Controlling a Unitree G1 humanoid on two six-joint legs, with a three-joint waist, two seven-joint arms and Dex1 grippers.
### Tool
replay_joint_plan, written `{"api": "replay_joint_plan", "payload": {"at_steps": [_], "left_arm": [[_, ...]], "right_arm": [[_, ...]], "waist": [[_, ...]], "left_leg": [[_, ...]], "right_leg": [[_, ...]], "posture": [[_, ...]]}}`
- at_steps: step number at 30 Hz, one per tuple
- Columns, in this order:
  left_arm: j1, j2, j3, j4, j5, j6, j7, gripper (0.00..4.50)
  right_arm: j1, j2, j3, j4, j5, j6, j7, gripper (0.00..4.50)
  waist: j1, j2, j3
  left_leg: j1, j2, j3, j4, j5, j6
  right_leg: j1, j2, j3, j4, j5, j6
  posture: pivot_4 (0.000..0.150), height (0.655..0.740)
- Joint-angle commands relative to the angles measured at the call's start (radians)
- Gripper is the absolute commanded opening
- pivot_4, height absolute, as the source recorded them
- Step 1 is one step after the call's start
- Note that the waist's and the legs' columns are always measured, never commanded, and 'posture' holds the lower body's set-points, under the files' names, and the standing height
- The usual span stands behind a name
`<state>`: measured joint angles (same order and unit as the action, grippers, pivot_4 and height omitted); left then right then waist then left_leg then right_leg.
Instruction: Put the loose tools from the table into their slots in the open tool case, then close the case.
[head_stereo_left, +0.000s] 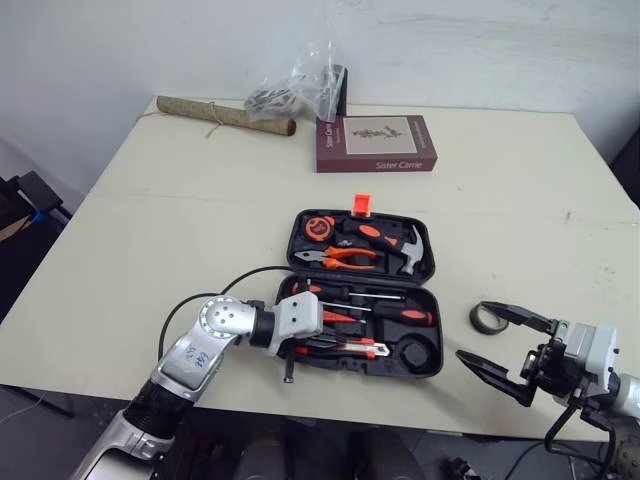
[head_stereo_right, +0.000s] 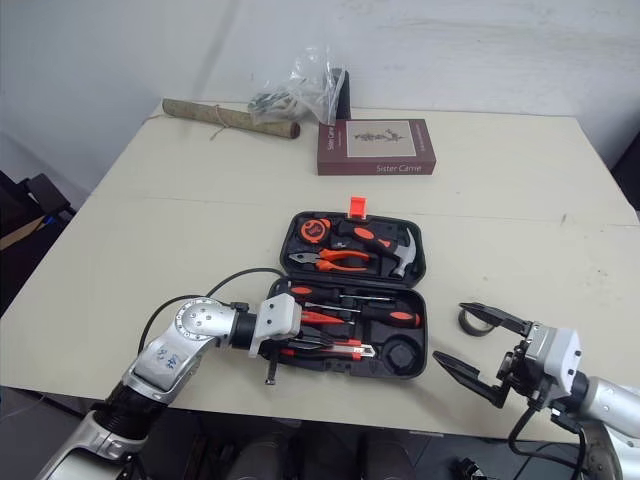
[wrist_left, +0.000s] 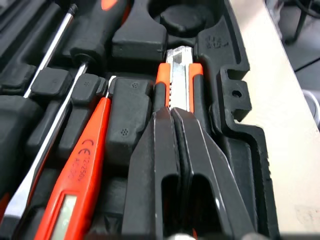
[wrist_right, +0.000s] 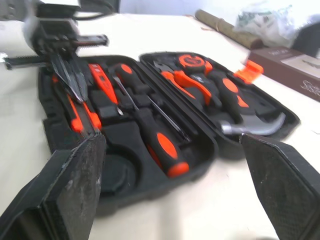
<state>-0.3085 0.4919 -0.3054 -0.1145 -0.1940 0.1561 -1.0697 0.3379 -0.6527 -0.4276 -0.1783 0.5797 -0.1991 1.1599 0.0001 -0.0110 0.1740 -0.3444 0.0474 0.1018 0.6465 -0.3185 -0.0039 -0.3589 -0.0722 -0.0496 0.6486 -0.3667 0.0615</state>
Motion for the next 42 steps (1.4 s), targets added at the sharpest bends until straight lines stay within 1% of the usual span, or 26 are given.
{"api": "replay_joint_plan", "payload": {"at_steps": [1,3,5,7,8,9,13,17,19,20,22,24,25,27,29,32,34,36,38,39,40,42], "left_arm": [[0.011,0.003,0.131,-0.003,-0.112,-0.138,-0.042,1.19],[0.029,0.015,0.229,0.003,-0.180,-0.171,-0.046,2.13],[0.055,0.045,0.337,0.023,-0.222,-0.185,-0.028,3.08],[0.100,0.099,0.434,0.058,-0.223,-0.203,-0.013,4.01],[0.129,0.136,0.487,0.096,-0.217,-0.212,-0.009,4.39],[0.149,0.161,0.521,0.122,-0.213,-0.219,-0.006,4.39],[0.237,0.269,0.735,0.327,-0.205,-0.287,0.052,4.39],[0.276,0.328,0.816,0.474,-0.189,-0.340,0.063,4.39],[0.279,0.346,0.837,0.510,-0.197,-0.349,0.061,4.39],[0.273,0.343,0.841,0.499,-0.212,-0.344,0.063,4.39],[0.265,0.332,0.839,0.470,-0.237,-0.332,0.058,4.39],[0.292,0.319,0.779,0.361,-0.245,-0.323,0.010,4.39],[0.302,0.309,0.748,0.280,-0.267,-0.287,-0.001,4.39],[0.311,0.295,0.697,0.137,-0.328,-0.184,-0.010,4.39],[0.302,0.291,0.641,0.032,-0.340,-0.145,-0.021,4.39],[0.241,0.273,0.573,-0.067,-0.377,-0.076,-0.011,4.39],[0.207,0.262,0.521,-0.122,-0.384,-0.040,-0.018,4.39],[0.181,0.251,0.480,-0.170,-0.402,-0.005,-0.023,4.39],[0.156,0.229,0.444,-0.216,-0.431,0.035,-0.015,4.39],[0.148,0.220,0.431,-0.234,-0.439,0.049,-0.010,4.39],[0.140,0.209,0.408,-0.261,-0.447,0.069,-0.006,4.39],[0.128,0.196,0.373,-0.299,-0.446,0.089,-0.003,4.39]], "right_arm": [[0.048,-0.010,-0.117,0.061,0.017,-0.056,0.023,4.50],[0.081,-0.009,-0.180,0.142,0.009,-0.095,0.038,4.50],[0.103,-0.006,-0.255,0.255,-0.005,-0.147,0.025,4.50],[0.115,-0.007,-0.327,0.379,-0.020,-0.212,0.003,4.50],[0.122,-0.006,-0.355,0.422,-0.026,-0.234,-0.014,4.50],[0.125,-0.005,-0.372,0.452,-0.030,-0.250,-0.024,4.50],[0.149,-0.023,-0.434,0.573,-0.037,-0.283,-0.060,4.50],[0.130,-0.042,-0.433,0.626,-0.043,-0.297,-0.069,4.50],[0.098,-0.050,-0.402,0.587,-0.026,-0.270,-0.054,4.50],[0.077,-0.053,-0.381,0.554,-0.015,-0.254,-0.043,4.50],[0.051,-0.057,-0.354,0.504,-0.009,-0.234,-0.033,4.50],[0.040,-0.074,-0.300,0.382,0.014,-0.173,-0.002,4.50],[0.040,-0.105,-0.262,0.308,0.019,-0.123,0.022,4.50],[0.044,-0.180,-0.208,0.191,0.014,0.029,0.006,4.50],[0.035,-0.267,-0.164,0.100,-0.028,0.192,-0.059,4.50],[-0.046,-0.372,-0.095,-0.024,0.010,0.414,-0.128,4.50],[-0.102,-0.446,-0.025,-0.075,-0.001,0.523,-0.126,4.50],[-0.128,-0.555,0.053,-0.119,-0.016,0.690,-0.118,4.50],[-0.181,-0.612,0.135,-0.135,-0.052,0.751,-0.118,4.50],[-0.214,-0.622,0.172,-0.136,-0.061,0.769,-0.119,4.50],[-0.290,-0.604,0.230,-0.128,-0.065,0.813,-0.144,4.50],[-0.391,-0.576,0.317,-0.107,-0.092,0.844,-0.155,4.50]], "waist": [[0.000,-0.001,0.001],[-0.001,-0.002,0.001],[-0.002,-0.002,0.002],[-0.006,-0.001,0.002],[-0.009,-0.001,0.002],[-0.014,-0.001,0.002],[-0.028,-0.002,0.004],[-0.028,-0.002,0.004],[-0.029,-0.002,0.004],[-0.028,-0.002,0.004],[-0.028,-0.002,0.004],[-0.028,-0.002,0.004],[-0.028,-0.002,0.004],[-0.026,0.000,0.005],[-0.025,0.000,0.004],[-0.025,-0.001,0.004],[-0.025,-0.002,0.004],[-0.027,-0.001,0.005],[-0.026,-0.003,0.005],[-0.026,-0.004,0.006],[-0.027,-0.005,0.006],[-0.030,-0.006,0.007]], "left_leg": [[-0.001,0.000,0.000,0.000,0.000,0.000],[-0.002,0.000,-0.002,0.000,0.000,0.000],[-0.002,0.000,-0.002,0.000,0.000,0.000],[-0.002,0.000,-0.002,-0.001,0.000,0.001],[-0.001,0.000,-0.001,-0.001,0.000,0.001],[-0.001,0.000,-0.001,-0.002,0.000,0.001],[0.001,0.000,-0.002,-0.007,0.000,0.001],[0.002,-0.001,-0.001,-0.012,0.000,0.000],[0.003,-0.001,0.000,-0.013,0.000,0.000],[0.003,-0.001,0.000,-0.014,0.000,0.000],[0.003,-0.001,0.000,-0.014,0.000,0.000],[0.003,-0.001,0.000,-0.014,0.000,0.000],[0.003,-0.001,0.000,-0.015,0.000,0.000],[0.002,-0.001,0.000,-0.016,0.000,-0.001],[-0.001,-0.002,0.000,-0.015,0.001,-0.001],[-0.006,-0.002,-0.001,-0.014,0.002,-0.002],[-0.010,-0.002,-0.001,-0.012,0.005,-0.006],[-0.010,-0.002,-0.001,-0.012,0.006,-0.006],[-0.011,-0.002,0.000,-0.012,0.006,-0.006],[-0.011,-0.001,0.000,-0.011,0.006,-0.007],[-0.012,-0.001,-0.001,-0.010,0.007,-0.008],[-0.013,-0.001,0.000,-0.008,0.007,-0.007]], "right_leg": [[-0.001,0.000,-0.001,0.000,0.000,0.000],[-0.001,0.000,-0.002,-0.001,0.000,0.000],[-0.001,0.000,-0.002,-0.002,0.000,0.000],[-0.001,0.000,-0.003,-0.002,0.000,0.000],[-0.001,0.000,-0.002,-0.002,0.000,0.000],[-0.001,0.000,-0.002,-0.002,0.000,0.000],[-0.001,-0.001,-0.003,-0.003,0.000,-0.001],[-0.001,-0.003,-0.003,-0.005,0.000,-0.001],[-0.001,-0.004,-0.002,-0.005,0.000,-0.001],[-0.001,-0.004,-0.002,-0.005,0.000,-0.001],[-0.001,-0.004,-0.002,-0.005,0.000,-0.001],[-0.002,-0.005,-0.002,-0.004,0.000,-0.001],[-0.002,-0.005,-0.002,-0.004,0.000,-0.001],[-0.003,-0.005,-0.002,-0.005,0.000,-0.001],[-0.005,-0.005,-0.003,-0.004,0.000,-0.001],[-0.010,-0.004,-0.004,-0.003,0.000,0.000],[-0.014,-0.003,-0.004,-0.001,0.000,0.000],[-0.015,-0.003,-0.004,0.000,0.000,0.000],[-0.015,-0.002,-0.003,-0.001,0.000,0.000],[-0.015,-0.001,-0.003,-0.002,0.000,0.001],[-0.015,-0.001,-0.003,-0.002,0.000,0.001],[-0.016,-0.001,-0.003,-0.002,0.001,0.001]], "posture": [[0.150,0.7400],[0.150,0.7400],[0.150,0.7400],[0.150,0.7400],[0.150,0.7400],[0.150,0.7400],[0.150,0.7400],[0.150,0.7400],[0.150,0.7400],[0.150,0.7400],[0.150,0.7400],[0.150,0.7400],[0.150,0.7400],[0.150,0.7400],[0.150,0.7400],[0.150,0.7400],[0.150,0.7400],[0.150,0.7400],[0.150,0.7400],[0.150,0.7400],[0.150,0.7400],[0.150,0.7400]]}}
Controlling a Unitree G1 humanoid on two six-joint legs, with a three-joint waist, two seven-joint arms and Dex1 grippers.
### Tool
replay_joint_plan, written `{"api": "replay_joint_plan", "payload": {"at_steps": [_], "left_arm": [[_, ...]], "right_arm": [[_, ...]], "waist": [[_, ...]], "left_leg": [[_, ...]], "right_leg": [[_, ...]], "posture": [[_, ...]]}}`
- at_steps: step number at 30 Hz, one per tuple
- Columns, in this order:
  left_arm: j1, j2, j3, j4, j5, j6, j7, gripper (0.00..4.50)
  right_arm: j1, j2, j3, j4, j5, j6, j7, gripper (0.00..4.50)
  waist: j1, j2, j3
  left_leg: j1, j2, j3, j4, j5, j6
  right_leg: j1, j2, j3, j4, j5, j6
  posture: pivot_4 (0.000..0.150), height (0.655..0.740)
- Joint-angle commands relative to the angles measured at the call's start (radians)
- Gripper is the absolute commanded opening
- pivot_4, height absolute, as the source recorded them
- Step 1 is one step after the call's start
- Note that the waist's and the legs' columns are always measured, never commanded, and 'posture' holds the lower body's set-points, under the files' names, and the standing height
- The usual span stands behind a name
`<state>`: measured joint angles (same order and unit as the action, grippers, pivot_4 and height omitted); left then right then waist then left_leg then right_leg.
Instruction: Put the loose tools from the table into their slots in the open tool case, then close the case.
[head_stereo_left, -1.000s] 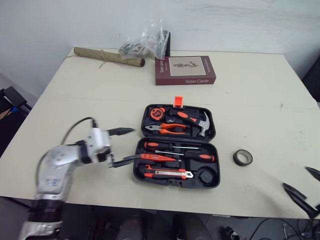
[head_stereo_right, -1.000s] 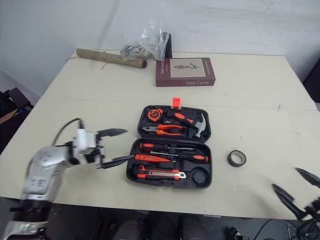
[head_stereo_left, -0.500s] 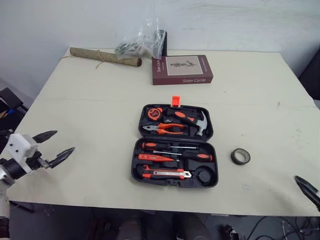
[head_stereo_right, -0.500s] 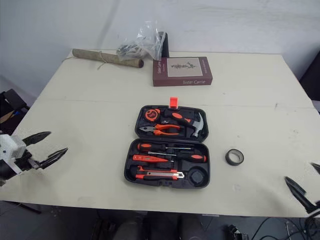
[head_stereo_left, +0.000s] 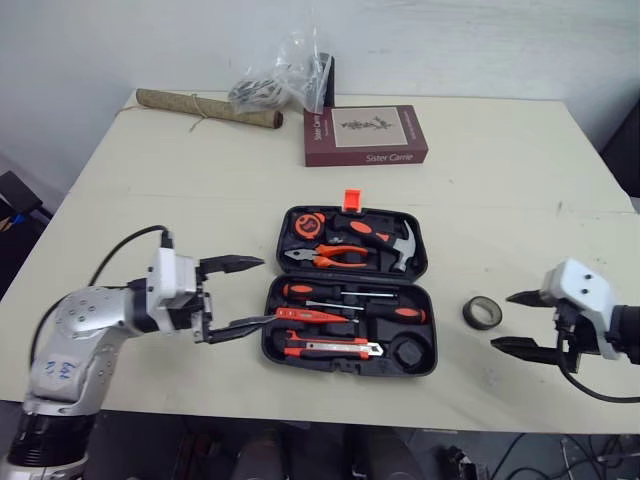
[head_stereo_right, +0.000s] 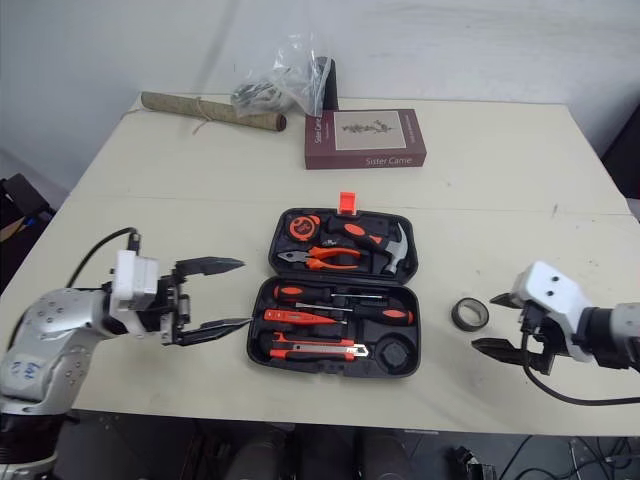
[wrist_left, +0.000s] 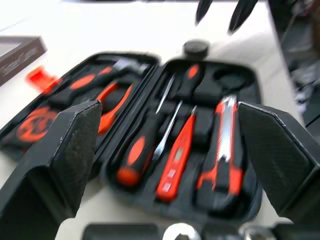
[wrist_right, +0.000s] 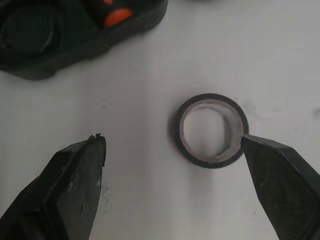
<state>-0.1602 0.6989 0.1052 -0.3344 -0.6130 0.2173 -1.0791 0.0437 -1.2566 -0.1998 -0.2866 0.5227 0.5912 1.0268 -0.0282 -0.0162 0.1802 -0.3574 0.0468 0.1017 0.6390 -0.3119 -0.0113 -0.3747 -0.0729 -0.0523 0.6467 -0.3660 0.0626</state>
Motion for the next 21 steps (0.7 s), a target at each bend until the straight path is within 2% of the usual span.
{"api": "replay_joint_plan", "payload": {"at_steps": [1,6,9,16,17,21], "left_arm": [[-0.029,-0.016,-0.053,-0.096,-0.020,0.033,0.008,4.39],[-0.065,-0.035,-0.083,-0.136,-0.017,0.063,0.034,4.39],[-0.061,-0.030,-0.082,-0.144,-0.013,0.066,0.034,4.50],[-0.044,-0.032,-0.074,-0.164,-0.010,0.064,0.050,4.50],[-0.043,-0.033,-0.074,-0.165,-0.010,0.063,0.052,4.50],[-0.036,-0.033,-0.071,-0.163,-0.010,0.055,0.051,4.50]], "right_arm": [[-0.129,0.035,0.127,0.015,-0.061,0.061,-0.022,4.50],[-0.213,0.036,0.242,0.049,-0.120,0.123,0.016,4.50],[-0.238,0.025,0.284,0.063,-0.162,0.157,0.024,3.64],[-0.255,0.042,0.307,0.080,-0.222,0.101,0.052,0.13],[-0.257,0.049,0.305,0.084,-0.228,0.084,0.053,0.01],[-0.263,0.014,0.282,0.054,-0.218,0.032,0.137,0.01]], "waist": [[-0.001,-0.001,0.001],[0.004,-0.001,0.001],[0.003,-0.001,0.001],[0.003,-0.001,0.001],[0.002,-0.001,0.001],[0.002,0.000,0.001]], "left_leg": [[-0.001,0.000,0.000,0.002,0.000,0.000],[-0.004,0.000,-0.002,0.007,-0.001,0.001],[-0.004,0.000,-0.002,0.008,-0.001,0.002],[-0.007,0.000,-0.004,0.009,-0.001,0.002],[-0.007,0.000,-0.004,0.009,-0.001,0.002],[-0.007,0.000,-0.004,0.010,-0.001,0.002]], "right_leg": [[0.000,0.000,0.000,0.000,0.000,0.000],[0.000,0.000,-0.001,0.001,0.000,0.001],[0.000,0.000,-0.001,0.001,0.001,0.001],[-0.001,0.000,-0.002,0.001,0.001,0.001],[-0.001,0.000,-0.002,0.001,0.001,0.001],[-0.001,0.000,-0.002,0.001,0.001,0.001]], "posture": [[0.150,0.7400],[0.150,0.7400],[0.150,0.7400],[0.150,0.7400],[0.150,0.7400],[0.150,0.7400]]}}
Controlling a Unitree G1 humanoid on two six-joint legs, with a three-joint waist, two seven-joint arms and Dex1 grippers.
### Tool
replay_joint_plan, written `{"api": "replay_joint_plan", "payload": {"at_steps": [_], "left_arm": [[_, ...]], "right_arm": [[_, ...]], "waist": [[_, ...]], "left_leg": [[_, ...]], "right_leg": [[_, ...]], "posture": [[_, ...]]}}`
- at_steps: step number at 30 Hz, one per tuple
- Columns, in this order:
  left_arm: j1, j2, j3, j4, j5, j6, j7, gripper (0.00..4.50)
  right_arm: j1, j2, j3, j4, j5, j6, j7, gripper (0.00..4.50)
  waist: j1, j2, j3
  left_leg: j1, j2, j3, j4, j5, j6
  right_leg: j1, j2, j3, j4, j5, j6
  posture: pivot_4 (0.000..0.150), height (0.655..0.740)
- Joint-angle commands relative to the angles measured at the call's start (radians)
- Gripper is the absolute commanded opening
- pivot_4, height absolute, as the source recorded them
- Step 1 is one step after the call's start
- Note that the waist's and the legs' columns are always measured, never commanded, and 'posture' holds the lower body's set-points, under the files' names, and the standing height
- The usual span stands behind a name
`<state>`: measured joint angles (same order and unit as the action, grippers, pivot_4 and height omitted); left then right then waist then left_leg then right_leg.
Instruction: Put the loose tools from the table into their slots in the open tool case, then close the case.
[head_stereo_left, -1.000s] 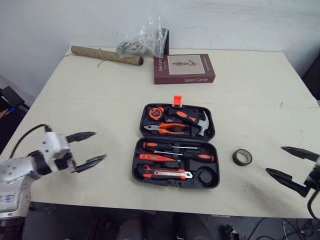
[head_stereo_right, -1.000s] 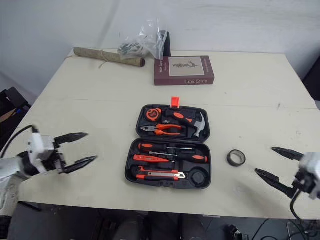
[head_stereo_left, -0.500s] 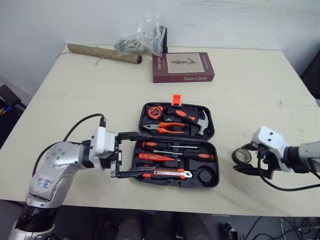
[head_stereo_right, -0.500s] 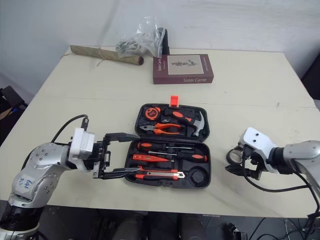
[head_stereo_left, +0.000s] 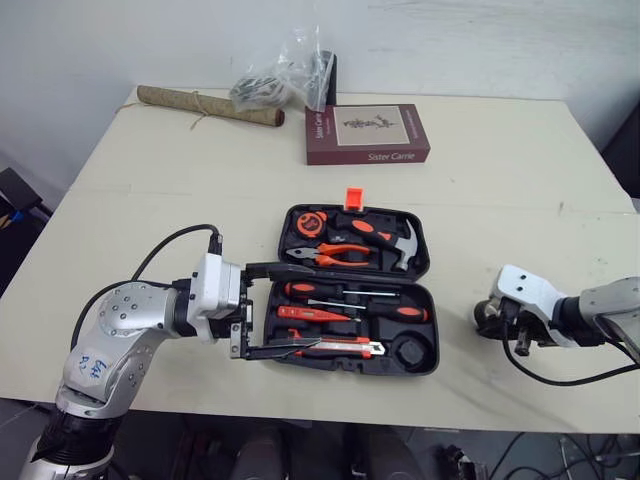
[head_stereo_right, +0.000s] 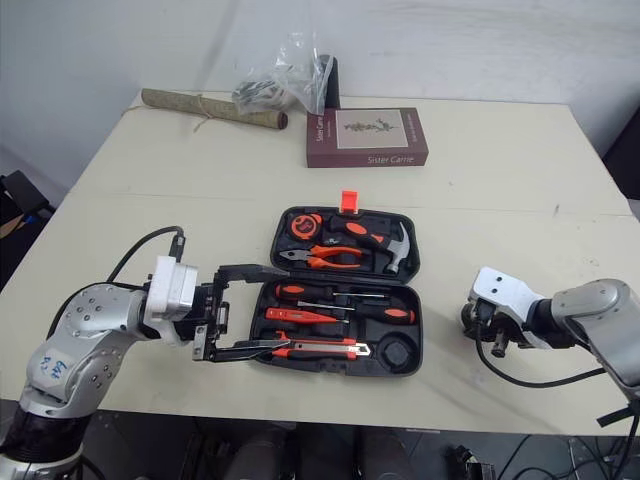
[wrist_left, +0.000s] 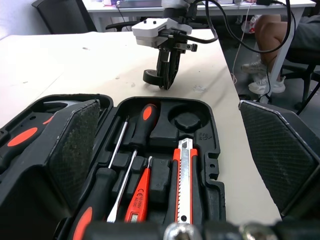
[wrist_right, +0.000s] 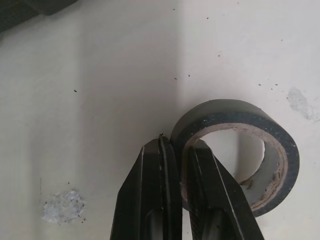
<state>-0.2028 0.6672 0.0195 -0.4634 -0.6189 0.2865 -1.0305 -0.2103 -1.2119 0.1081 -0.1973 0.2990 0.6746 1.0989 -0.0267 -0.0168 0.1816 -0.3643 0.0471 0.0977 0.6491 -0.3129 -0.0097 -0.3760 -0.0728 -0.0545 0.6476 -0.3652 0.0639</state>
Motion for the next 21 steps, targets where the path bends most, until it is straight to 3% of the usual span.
{"api": "replay_joint_plan", "payload": {"at_steps": [1,6,10,21], "left_arm": [[0.007,0.000,0.016,-0.031,-0.004,-0.017,-0.001,4.50],[0.007,0.009,0.014,0.004,0.011,-0.048,-0.039,4.50],[-0.002,0.000,-0.001,0.025,0.024,-0.068,-0.058,4.50],[0.043,-0.005,-0.016,-0.015,0.032,-0.067,-0.040,4.50]], "right_arm": [[-0.017,-0.049,-0.034,-0.057,0.011,-0.063,0.096,0.01],[-0.183,-0.030,-0.031,-0.239,0.212,0.113,0.219,0.01],[-0.286,0.047,0.083,-0.333,0.263,0.186,0.241,0.01],[-0.339,0.067,0.360,-0.301,0.036,0.158,0.254,0.01]], "waist": [[0.000,0.000,0.000],[-0.006,0.002,0.001],[0.001,0.002,0.001],[0.000,0.002,0.001]], "left_leg": [[0.000,0.000,0.000,0.000,0.000,0.000],[-0.001,0.001,0.000,0.000,0.000,0.000],[-0.002,0.001,-0.004,0.000,0.000,-0.001],[-0.006,-0.002,-0.005,0.008,-0.003,0.005]], "right_leg": [[0.000,0.000,0.000,0.000,0.000,0.000],[-0.001,0.001,0.000,0.001,0.000,0.000],[-0.001,0.001,-0.003,0.000,0.000,0.000],[0.001,-0.004,-0.006,0.000,0.001,0.001]], "posture": [[0.150,0.7400],[0.150,0.7400],[0.150,0.7400],[0.150,0.7400]]}}
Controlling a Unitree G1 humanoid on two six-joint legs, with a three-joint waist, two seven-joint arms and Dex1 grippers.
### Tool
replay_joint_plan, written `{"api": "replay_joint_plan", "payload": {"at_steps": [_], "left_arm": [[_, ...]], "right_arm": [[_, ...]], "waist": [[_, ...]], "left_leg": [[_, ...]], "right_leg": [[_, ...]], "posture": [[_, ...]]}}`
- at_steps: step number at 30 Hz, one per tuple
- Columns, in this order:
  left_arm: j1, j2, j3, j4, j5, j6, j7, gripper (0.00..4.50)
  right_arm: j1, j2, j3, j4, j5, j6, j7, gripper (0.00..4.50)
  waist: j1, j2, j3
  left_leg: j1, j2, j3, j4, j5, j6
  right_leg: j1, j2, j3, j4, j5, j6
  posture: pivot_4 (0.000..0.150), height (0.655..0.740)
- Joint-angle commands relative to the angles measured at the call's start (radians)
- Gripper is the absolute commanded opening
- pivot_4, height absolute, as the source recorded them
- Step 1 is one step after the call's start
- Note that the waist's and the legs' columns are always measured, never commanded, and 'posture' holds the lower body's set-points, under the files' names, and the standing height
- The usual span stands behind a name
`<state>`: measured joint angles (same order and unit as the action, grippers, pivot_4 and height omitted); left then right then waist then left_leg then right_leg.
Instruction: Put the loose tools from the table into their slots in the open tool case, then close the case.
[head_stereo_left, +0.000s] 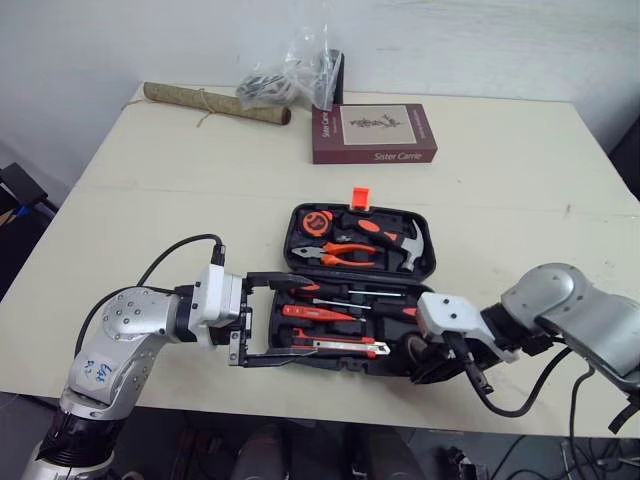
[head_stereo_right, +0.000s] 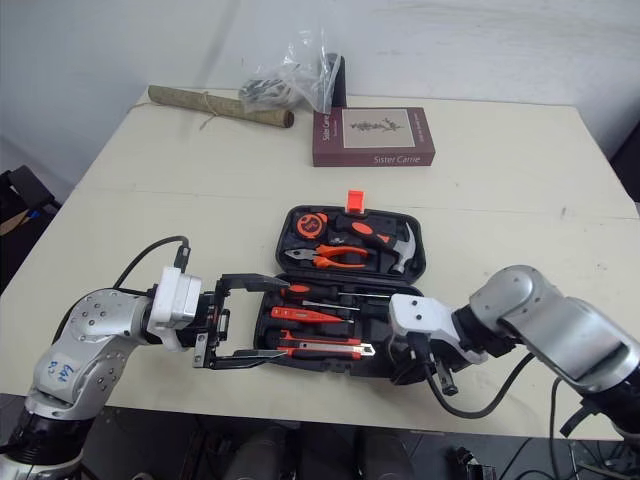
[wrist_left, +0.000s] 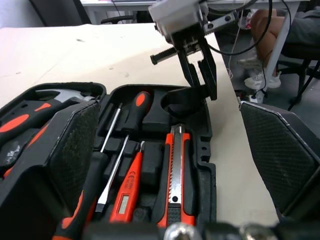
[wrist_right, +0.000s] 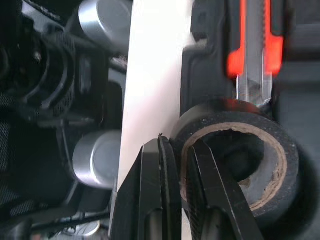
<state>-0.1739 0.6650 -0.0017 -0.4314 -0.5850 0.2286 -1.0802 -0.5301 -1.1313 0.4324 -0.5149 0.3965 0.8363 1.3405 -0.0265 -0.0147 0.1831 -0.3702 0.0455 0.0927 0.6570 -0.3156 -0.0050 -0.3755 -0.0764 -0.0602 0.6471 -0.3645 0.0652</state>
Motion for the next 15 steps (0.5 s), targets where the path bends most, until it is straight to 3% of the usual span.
{"api": "replay_joint_plan", "payload": {"at_steps": [1,15], "left_arm": [[0.018,-0.004,0.005,-0.052,-0.001,-0.009,0.013,4.50],[0.062,0.002,0.011,-0.096,0.012,-0.007,0.059,4.50]], "right_arm": [[-0.032,-0.019,0.044,0.027,-0.077,0.000,0.019,0.01],[-0.127,0.013,0.121,0.099,-0.161,0.103,0.025,0.01]], "waist": [[-0.001,0.000,0.000],[-0.001,-0.003,-0.002]], "left_leg": [[0.000,0.000,0.000,0.000,0.000,0.000],[0.000,0.000,0.000,0.002,-0.001,0.001]], "right_leg": [[0.000,0.000,0.000,0.000,0.000,0.000],[0.002,0.000,0.000,0.000,0.000,0.000]], "posture": [[0.150,0.7400],[0.150,0.7400]]}}
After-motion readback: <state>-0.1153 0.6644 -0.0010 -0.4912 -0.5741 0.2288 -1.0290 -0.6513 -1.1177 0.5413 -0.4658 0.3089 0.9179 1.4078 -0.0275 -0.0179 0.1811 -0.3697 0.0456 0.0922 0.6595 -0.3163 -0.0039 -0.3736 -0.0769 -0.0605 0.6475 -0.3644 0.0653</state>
